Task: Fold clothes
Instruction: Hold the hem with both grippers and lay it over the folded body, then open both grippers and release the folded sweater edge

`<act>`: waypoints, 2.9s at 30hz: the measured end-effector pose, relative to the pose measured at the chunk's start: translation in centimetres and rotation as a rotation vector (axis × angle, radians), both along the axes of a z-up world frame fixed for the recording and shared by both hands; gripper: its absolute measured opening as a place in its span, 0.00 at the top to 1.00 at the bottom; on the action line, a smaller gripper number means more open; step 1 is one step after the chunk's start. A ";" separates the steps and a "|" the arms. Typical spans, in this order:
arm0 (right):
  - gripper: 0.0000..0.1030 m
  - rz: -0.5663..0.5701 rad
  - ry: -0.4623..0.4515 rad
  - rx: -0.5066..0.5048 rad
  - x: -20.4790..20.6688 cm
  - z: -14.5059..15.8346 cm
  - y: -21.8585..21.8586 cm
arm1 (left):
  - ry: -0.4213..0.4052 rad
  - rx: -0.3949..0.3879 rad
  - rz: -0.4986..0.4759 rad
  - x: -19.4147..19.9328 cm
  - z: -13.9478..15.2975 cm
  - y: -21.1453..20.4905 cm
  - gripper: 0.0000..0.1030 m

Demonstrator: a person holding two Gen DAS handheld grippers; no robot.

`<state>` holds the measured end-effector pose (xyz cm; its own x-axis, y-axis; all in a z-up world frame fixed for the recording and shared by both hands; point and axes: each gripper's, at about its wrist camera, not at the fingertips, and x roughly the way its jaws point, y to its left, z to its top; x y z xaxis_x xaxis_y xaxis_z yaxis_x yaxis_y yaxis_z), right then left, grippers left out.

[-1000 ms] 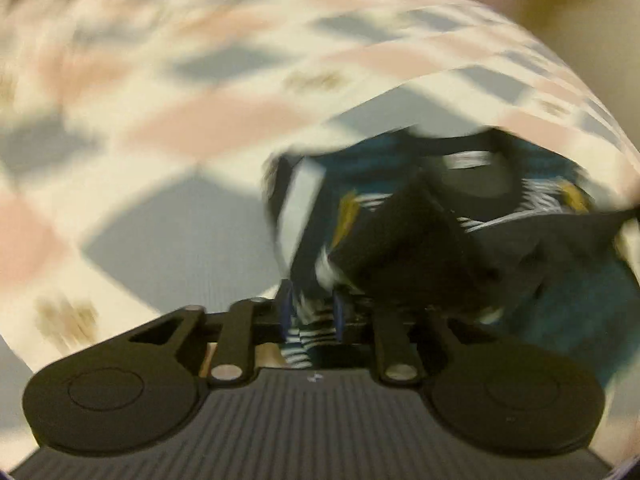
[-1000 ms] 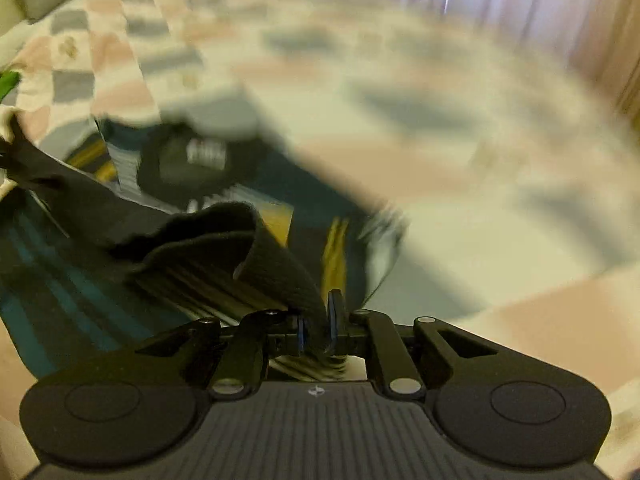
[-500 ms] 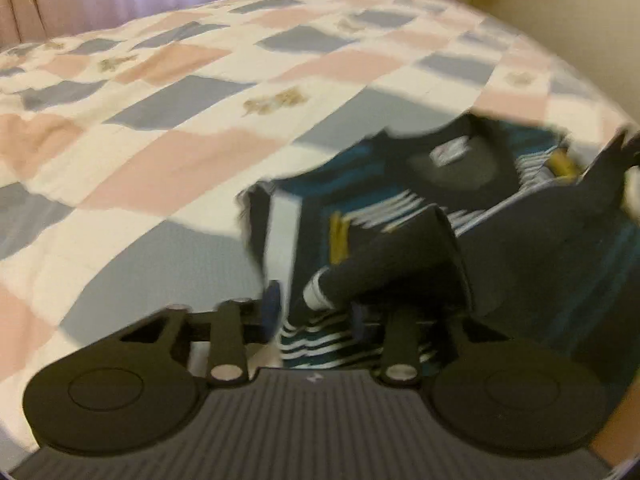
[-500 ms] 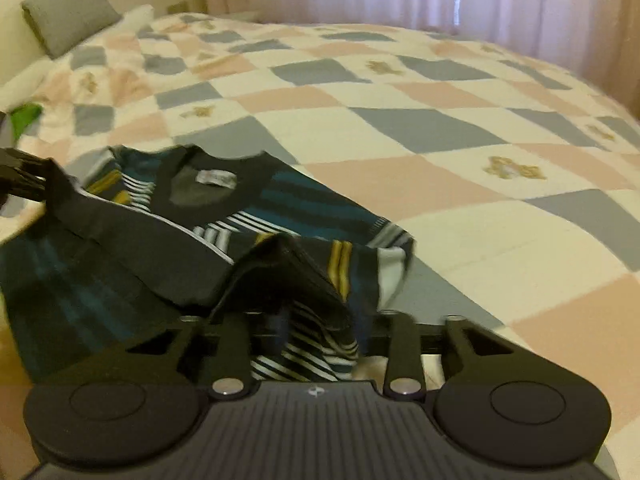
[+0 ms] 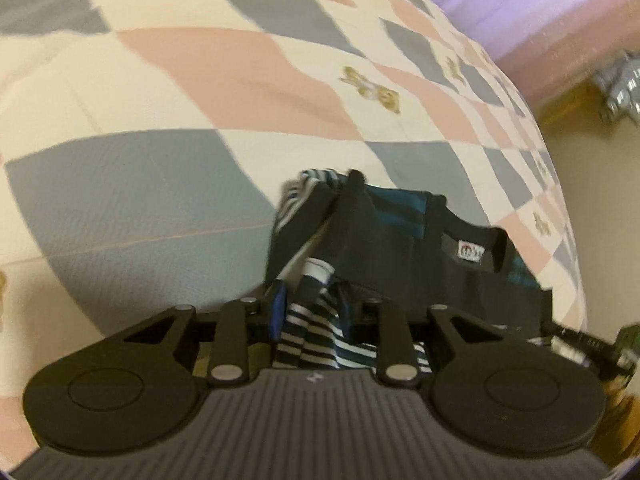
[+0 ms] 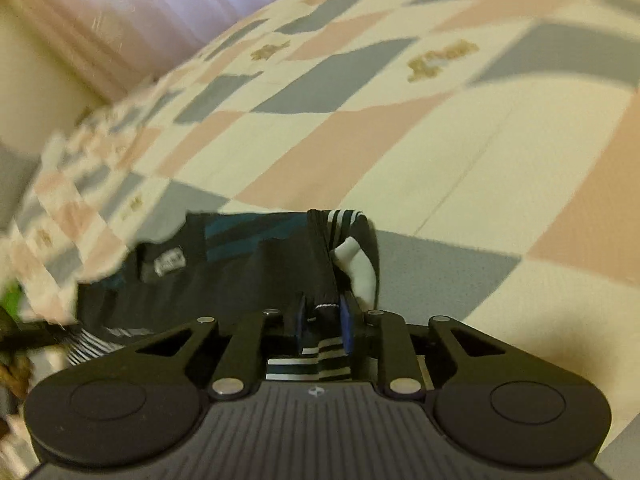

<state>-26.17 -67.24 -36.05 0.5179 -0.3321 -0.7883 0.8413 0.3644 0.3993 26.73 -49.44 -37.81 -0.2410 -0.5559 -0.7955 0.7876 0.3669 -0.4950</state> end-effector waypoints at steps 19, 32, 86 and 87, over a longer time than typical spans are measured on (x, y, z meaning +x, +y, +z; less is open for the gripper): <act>0.94 0.019 0.128 -0.325 3.2 2.2 0.4 | -0.272 -0.129 -0.012 -2.2 1.7 -2.3 0.95; 0.91 -0.052 0.128 -0.248 3.8 -0.2 -1.3 | -0.216 -0.109 0.044 -1.1 -0.3 -3.2 0.95; 0.67 -0.032 0.202 -0.471 3.0 6.6 8.0 | -0.411 -0.158 0.005 -5.3 6.4 4.8 0.85; 0.67 0.014 0.193 -0.486 3.2 6.8 10.3 | -0.393 -0.167 -0.006 -6.3 6.7 6.2 0.85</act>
